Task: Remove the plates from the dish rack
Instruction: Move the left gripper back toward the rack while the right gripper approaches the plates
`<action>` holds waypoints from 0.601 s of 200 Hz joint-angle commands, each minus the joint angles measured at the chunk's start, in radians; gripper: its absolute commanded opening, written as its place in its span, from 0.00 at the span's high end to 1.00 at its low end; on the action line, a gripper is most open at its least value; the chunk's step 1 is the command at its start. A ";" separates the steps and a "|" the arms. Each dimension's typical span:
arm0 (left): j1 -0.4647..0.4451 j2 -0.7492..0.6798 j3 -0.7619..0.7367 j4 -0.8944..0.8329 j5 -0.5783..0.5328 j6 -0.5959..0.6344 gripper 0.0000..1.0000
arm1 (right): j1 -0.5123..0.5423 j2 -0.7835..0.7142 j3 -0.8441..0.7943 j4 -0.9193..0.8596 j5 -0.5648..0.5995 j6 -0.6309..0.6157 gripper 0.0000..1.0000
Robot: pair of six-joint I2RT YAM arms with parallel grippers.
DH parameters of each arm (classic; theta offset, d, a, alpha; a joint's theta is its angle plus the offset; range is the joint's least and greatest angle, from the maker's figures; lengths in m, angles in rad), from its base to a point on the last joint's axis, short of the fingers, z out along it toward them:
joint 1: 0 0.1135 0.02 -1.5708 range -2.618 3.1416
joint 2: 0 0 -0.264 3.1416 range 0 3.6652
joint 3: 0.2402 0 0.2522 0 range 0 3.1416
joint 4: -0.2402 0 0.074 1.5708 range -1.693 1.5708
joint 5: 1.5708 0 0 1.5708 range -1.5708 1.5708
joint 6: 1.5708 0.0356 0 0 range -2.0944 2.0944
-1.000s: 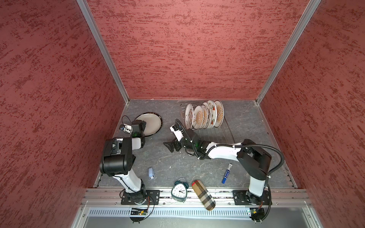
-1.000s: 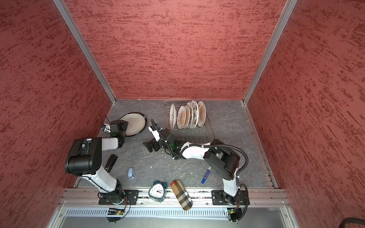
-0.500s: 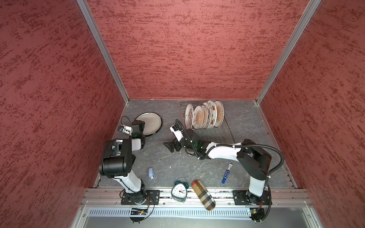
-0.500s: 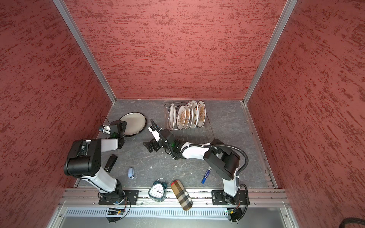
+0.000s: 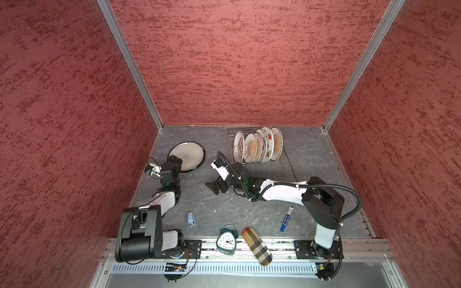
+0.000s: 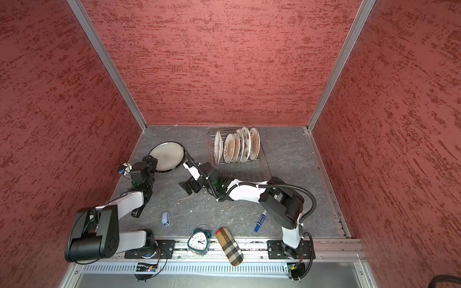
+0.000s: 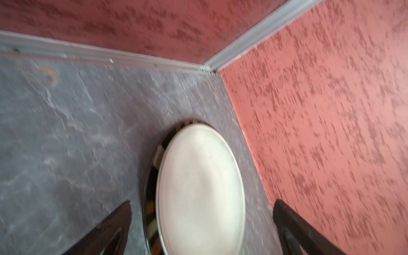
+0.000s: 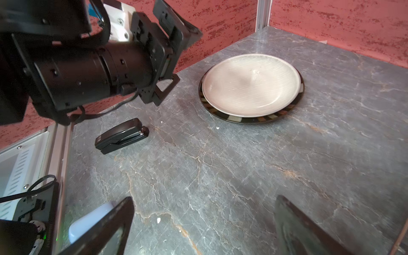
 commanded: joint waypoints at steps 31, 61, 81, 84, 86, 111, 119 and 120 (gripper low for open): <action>-0.020 -0.099 -0.069 0.110 0.272 0.113 0.01 | 0.035 -0.143 -0.072 0.091 0.051 -0.057 0.01; -0.077 -0.170 -0.104 0.120 0.354 0.131 0.01 | 0.035 -0.244 -0.192 0.224 0.101 -0.041 0.01; -0.129 -0.219 -0.129 0.139 0.386 0.129 0.01 | 0.034 -0.337 -0.288 0.293 0.173 -0.023 0.01; -0.134 -0.224 -0.136 0.155 0.398 0.132 0.01 | 0.034 -0.348 -0.299 0.299 0.187 -0.019 0.01; -0.138 -0.227 -0.141 0.167 0.403 0.132 0.01 | 0.033 -0.363 -0.315 0.307 0.203 -0.010 0.01; -0.158 -0.266 -0.190 0.268 0.508 0.153 0.00 | -0.002 -0.524 -0.438 0.348 0.246 0.058 0.01; -0.169 -0.282 -0.183 0.250 0.531 0.173 0.01 | -0.016 -0.578 -0.471 0.343 0.257 0.088 0.01; -0.172 -0.284 -0.182 0.247 0.533 0.178 0.01 | -0.019 -0.584 -0.475 0.341 0.258 0.091 0.01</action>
